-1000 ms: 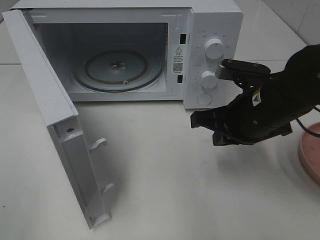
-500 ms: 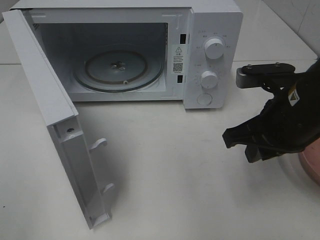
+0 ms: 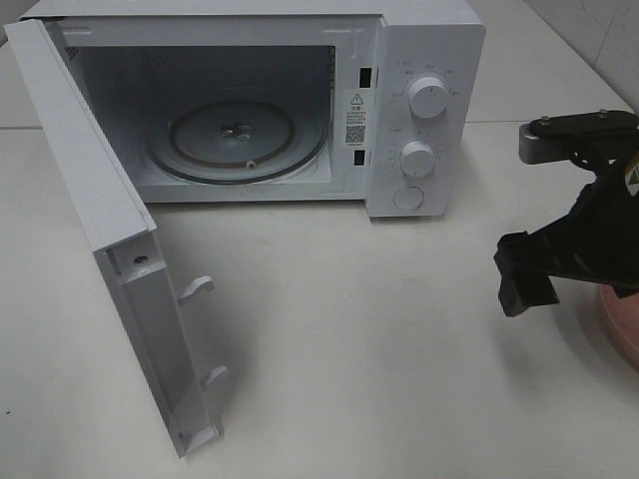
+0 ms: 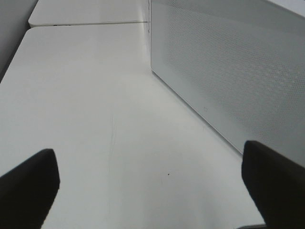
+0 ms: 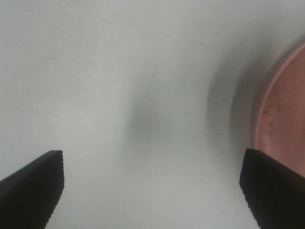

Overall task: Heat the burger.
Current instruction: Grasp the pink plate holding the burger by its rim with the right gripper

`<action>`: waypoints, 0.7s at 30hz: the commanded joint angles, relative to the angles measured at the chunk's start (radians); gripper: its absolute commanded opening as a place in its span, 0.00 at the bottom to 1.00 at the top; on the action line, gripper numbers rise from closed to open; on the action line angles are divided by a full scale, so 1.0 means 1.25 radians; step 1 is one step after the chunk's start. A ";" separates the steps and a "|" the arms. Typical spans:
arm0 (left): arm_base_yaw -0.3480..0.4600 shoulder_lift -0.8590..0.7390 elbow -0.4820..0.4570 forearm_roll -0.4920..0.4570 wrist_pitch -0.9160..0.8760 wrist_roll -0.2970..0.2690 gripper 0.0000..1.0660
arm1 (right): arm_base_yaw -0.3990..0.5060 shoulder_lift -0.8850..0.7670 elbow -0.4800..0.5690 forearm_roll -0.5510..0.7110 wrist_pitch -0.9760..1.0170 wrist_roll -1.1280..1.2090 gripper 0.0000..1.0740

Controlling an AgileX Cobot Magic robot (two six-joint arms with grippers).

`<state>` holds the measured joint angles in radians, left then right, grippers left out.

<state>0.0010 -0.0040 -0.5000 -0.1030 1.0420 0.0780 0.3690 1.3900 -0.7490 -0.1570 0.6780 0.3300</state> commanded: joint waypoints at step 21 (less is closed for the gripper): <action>0.002 -0.021 0.002 -0.001 -0.002 -0.006 0.92 | -0.193 0.091 -0.005 -0.059 -0.010 -0.052 0.87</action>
<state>0.0010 -0.0040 -0.5000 -0.1030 1.0420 0.0780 0.1380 1.4780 -0.7510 -0.2200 0.6740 0.2870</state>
